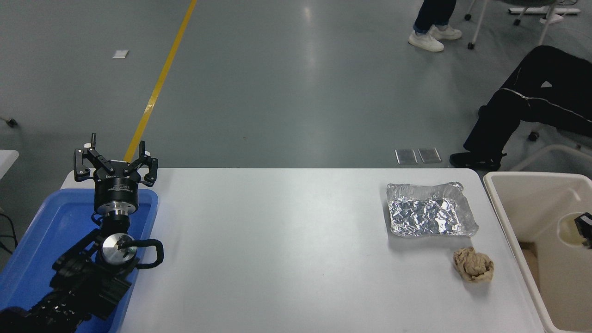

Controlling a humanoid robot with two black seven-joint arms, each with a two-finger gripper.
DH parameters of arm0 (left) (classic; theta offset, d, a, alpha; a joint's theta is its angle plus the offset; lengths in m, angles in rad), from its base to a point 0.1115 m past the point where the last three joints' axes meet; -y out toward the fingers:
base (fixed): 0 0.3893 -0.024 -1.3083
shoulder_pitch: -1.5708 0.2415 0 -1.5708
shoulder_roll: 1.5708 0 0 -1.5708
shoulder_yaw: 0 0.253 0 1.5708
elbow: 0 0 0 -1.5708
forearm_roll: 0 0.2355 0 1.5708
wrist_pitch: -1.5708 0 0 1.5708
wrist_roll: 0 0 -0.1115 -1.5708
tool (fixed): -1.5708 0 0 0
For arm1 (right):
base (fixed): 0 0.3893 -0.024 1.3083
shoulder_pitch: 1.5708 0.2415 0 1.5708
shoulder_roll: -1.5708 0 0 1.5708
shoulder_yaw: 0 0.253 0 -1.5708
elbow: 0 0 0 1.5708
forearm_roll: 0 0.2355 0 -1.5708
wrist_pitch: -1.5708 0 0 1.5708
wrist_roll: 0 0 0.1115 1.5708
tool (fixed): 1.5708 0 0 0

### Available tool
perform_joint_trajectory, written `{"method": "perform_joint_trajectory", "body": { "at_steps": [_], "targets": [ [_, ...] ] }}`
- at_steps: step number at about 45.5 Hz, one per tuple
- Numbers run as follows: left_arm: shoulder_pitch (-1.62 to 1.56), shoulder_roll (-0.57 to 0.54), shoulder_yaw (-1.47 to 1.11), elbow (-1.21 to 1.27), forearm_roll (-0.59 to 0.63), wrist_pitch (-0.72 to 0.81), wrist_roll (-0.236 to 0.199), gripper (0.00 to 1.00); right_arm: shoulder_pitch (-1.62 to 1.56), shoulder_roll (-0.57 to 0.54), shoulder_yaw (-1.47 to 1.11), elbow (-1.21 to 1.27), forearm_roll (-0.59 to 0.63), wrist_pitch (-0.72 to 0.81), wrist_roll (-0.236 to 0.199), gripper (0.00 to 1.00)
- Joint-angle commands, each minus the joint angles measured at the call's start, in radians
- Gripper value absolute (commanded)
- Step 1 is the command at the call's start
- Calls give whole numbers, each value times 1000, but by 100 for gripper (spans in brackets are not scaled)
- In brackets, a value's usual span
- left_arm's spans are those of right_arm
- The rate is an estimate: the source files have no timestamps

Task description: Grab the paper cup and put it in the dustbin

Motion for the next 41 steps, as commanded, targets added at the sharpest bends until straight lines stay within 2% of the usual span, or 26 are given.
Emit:
{"method": "perform_joint_trajectory", "body": {
  "at_steps": [1, 11, 12, 13, 14, 15, 16, 25, 32, 41],
  "targets": [
    [0, 0, 0, 0, 0, 0, 0, 99, -151, 49, 161, -81, 18, -56, 1, 0],
    [0, -1, -2, 0, -2, 0, 0, 99, -157, 49, 167, -84, 21, -58, 1, 0],
    [0, 0, 0, 0, -2, 0, 0, 99, -156, 47, 167, -84, 21, -59, 1, 3],
    [0, 0, 0, 0, -2, 0, 0, 99, -156, 44, 167, -84, 21, -62, 1, 27],
    [0, 0, 0, 0, -2, 0, 0, 99, -154, 43, 167, -84, 21, -65, 1, 59],
    [0, 0, 0, 0, -2, 0, -1, 99, -153, 41, 167, -84, 21, -74, 3, 97],
    [0, 0, 0, 0, -2, 0, 0, 99, -150, 40, 167, -82, 21, -81, 1, 100],
    [0, 0, 0, 0, -2, 0, 0, 99, -134, 35, 166, -15, 21, -76, 1, 100],
    [1, 0, 0, 0, -2, 2, 0, 99, -87, -38, 158, 73, 21, -76, 1, 100],
    [0, 0, 0, 0, -2, 2, 0, 99, -19, -74, 158, 145, 21, -76, 1, 100]
  ]
}}
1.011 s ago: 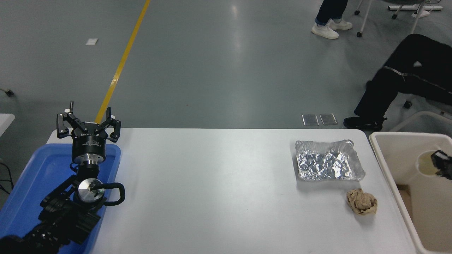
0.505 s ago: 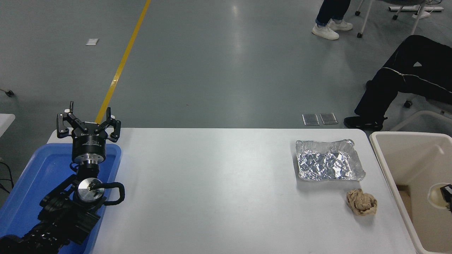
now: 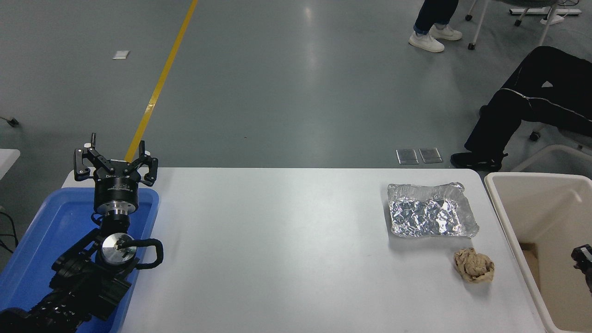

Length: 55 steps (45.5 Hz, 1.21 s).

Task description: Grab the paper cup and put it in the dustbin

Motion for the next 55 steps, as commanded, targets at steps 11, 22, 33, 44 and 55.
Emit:
{"method": "perform_joint_trajectory", "body": {
  "at_steps": [11, 22, 33, 44, 55],
  "targets": [
    [0, 0, 0, 0, 0, 0, 1, 99, 153, -68, 7, 180, -2, -1, 3, 100],
    [0, 0, 0, 0, 0, -1, 1, 99, 184, -68, 7, 183, -5, -1, 3, 100],
    [1, 0, 0, 0, 0, -1, 1, 99, 181, -58, 9, 183, -5, -1, 3, 100],
    [0, 0, 0, 0, 2, -1, 1, 99, 274, -82, 30, 332, 0, -2, 3, 100],
    [0, 0, 0, -2, 3, -1, 2, 99, 469, -150, -77, 519, 1, 59, 3, 100]
  ]
}}
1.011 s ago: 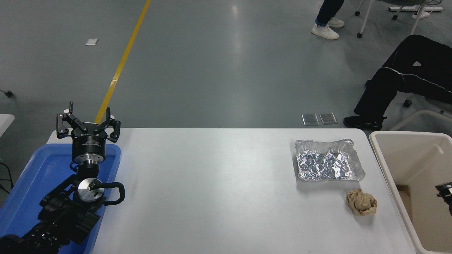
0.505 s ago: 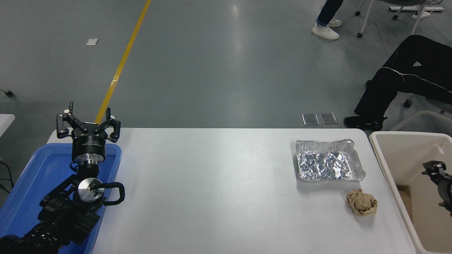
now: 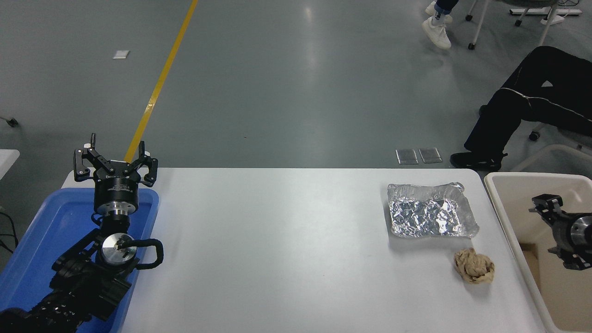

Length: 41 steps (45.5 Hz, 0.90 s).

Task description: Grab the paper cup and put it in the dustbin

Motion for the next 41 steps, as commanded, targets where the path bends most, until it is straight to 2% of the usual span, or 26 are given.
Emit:
{"method": "perform_joint_trajectory", "body": {
  "at_steps": [1, 6, 17, 31, 41],
  "targets": [
    [0, 0, 0, -1, 2, 0, 0, 99, 210, -43, -123, 169, 2, 66, 0, 100],
    [0, 0, 0, -1, 2, 0, 2, 99, 403, 3, -315, 200, 2, 112, 0, 100],
    [0, 0, 0, -1, 2, 0, 2, 99, 794, 238, -741, 204, 2, 152, 0, 100],
    [0, 0, 0, -1, 2, 0, 2, 99, 1020, 494, -782, 203, 1, 165, 0, 100],
    [0, 0, 0, -1, 2, 0, 2, 99, 1038, 508, -768, 204, 1, 165, 1, 100]
  ]
}}
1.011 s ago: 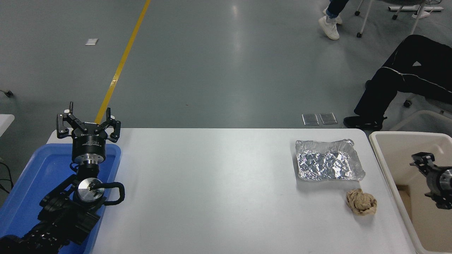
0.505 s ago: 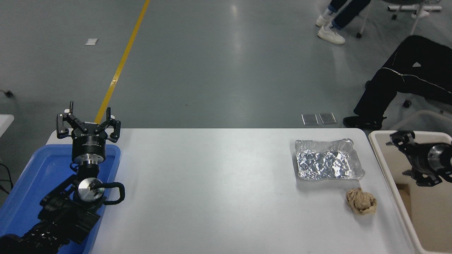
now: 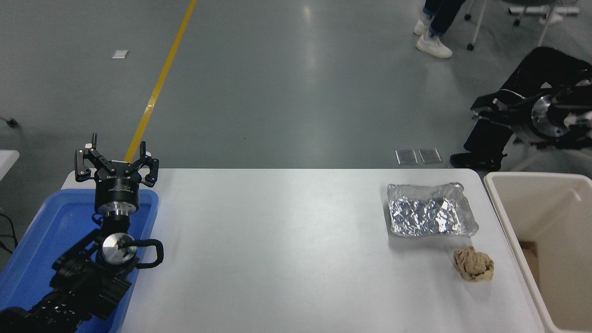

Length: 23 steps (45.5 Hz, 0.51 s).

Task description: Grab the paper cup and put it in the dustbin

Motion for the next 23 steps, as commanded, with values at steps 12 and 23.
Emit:
{"method": "perform_joint_trajectory", "body": {
  "at_steps": [12, 23],
  "targets": [
    [0, 0, 0, -1, 0, 0, 0, 99, 91, 82, 9, 233, 0, 18, 1, 100],
    [0, 0, 0, -1, 0, 0, 0, 99, 146, 68, -1, 367, 2, 192, 0, 100]
  ]
}}
